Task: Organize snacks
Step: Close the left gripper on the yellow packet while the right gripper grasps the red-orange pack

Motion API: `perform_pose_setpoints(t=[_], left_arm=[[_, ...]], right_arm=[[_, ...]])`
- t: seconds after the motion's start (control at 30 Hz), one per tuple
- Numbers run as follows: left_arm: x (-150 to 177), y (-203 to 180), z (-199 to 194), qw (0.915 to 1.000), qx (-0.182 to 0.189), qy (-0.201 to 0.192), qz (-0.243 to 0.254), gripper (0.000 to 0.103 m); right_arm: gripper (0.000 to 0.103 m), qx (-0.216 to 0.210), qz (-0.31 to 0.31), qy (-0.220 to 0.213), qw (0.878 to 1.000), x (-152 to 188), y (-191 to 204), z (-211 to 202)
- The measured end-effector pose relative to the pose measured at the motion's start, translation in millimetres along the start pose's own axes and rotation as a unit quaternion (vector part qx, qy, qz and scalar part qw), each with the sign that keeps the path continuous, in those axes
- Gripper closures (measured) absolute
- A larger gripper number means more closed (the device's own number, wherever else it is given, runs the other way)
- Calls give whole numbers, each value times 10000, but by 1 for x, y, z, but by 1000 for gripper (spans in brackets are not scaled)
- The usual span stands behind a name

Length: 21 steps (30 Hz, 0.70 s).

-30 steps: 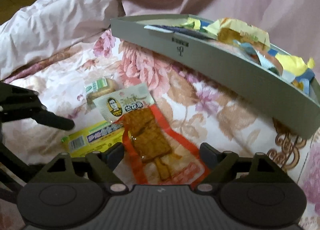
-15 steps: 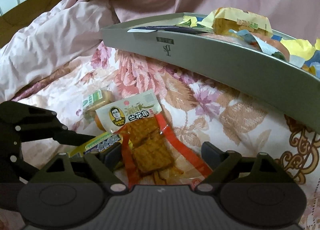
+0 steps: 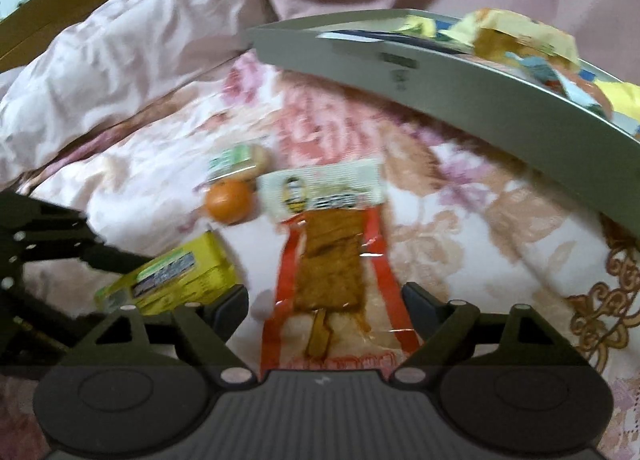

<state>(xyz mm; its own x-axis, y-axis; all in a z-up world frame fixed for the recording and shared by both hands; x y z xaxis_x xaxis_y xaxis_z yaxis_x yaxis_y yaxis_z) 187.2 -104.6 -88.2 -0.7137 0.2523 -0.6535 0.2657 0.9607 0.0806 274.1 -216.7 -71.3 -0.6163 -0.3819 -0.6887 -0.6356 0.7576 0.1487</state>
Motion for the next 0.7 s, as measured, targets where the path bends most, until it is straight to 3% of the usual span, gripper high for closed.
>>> perform_pose_setpoints(t=[0.13, 0.4, 0.5, 0.6, 0.7], left_arm=[[-2, 1, 2, 10000, -9, 4, -11, 51], [-4, 3, 7, 9999, -15, -26, -98, 50], [-5, 2, 7, 10000, -54, -33, -31, 53], [-5, 1, 5, 10000, -92, -23, -18, 53], [-4, 1, 3, 9999, -131, -4, -34, 53]], right_arm=[[14, 408, 72, -254, 9988, -4, -6, 8], [9, 667, 6, -362, 9971, -3, -7, 18], [16, 789, 28, -371, 9962, -3, -8, 18], [35, 882, 74, -447, 9951, -5, -8, 16], [41, 843, 127, -440, 9954, -6, -8, 14]])
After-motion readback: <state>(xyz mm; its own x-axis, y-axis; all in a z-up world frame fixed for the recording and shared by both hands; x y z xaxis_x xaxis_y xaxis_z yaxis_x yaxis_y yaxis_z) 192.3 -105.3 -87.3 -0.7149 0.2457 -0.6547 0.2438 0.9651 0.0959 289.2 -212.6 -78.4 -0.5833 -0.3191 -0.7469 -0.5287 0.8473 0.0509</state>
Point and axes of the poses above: each gripper's, at about its wrist camera, not at the fingertips, and z roughly the way its jaws point, y to its left, x to its underside, the point moved 7 cm from there along z, roughly the way its jaws point, and after that the axes turned 6 degrees about z, right-handed, at the moved point
